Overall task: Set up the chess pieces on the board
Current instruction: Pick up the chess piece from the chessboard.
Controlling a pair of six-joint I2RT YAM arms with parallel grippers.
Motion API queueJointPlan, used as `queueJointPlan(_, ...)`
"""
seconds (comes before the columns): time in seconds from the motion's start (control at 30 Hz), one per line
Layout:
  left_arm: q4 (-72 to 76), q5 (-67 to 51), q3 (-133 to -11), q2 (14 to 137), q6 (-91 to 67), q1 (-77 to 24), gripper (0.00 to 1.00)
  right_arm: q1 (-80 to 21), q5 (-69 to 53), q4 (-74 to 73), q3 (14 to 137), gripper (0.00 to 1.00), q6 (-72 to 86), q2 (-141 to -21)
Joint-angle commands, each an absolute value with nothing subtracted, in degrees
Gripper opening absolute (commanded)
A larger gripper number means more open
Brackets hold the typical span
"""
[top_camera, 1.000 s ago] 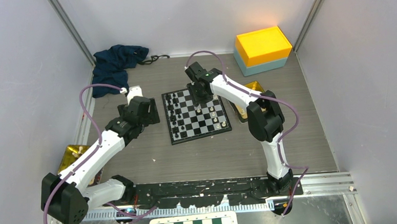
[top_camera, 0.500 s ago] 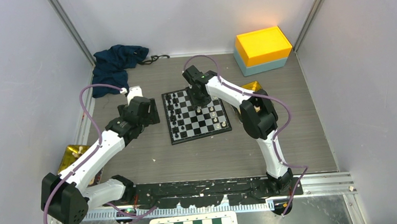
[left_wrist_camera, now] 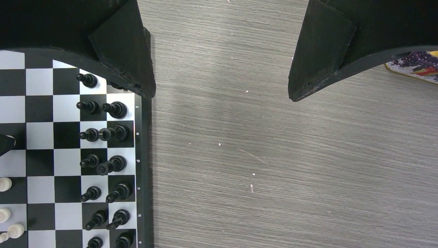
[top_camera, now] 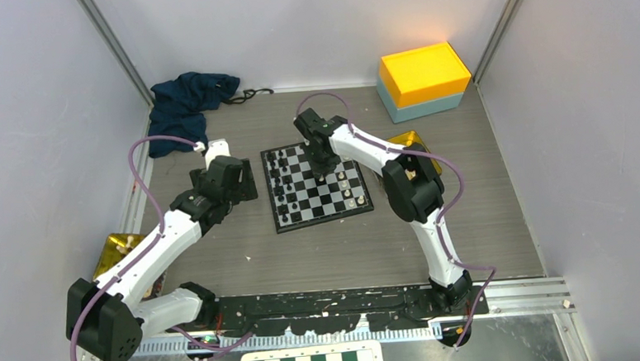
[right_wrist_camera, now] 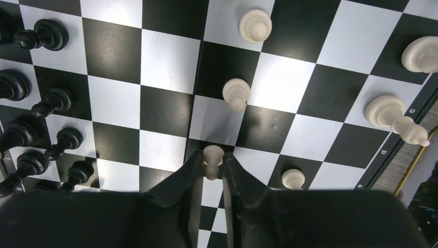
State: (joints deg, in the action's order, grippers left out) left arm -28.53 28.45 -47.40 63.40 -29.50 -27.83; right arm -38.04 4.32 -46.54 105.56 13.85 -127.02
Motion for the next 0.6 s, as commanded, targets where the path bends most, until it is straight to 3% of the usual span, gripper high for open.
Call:
queueJointPlan(0.0,-26.3,29.6,-47.2,62.7,-29.2,-27.6,1.00,-38.2,4.1,-46.1,108.0,0.20,13.3,-126.2)
queueJointPlan(0.1,-26.2,29.6,-47.2,62.8,-29.1,-27.5,1.00,-38.2,4.4,-46.1,107.9,0.10,13.3,-126.0)
queueJointPlan(0.57,-25.9,29.6,-47.5,63.5,-28.9,-27.6,1.00,-36.0,7.1,-46.0,108.4,0.06,13.4,-124.0)
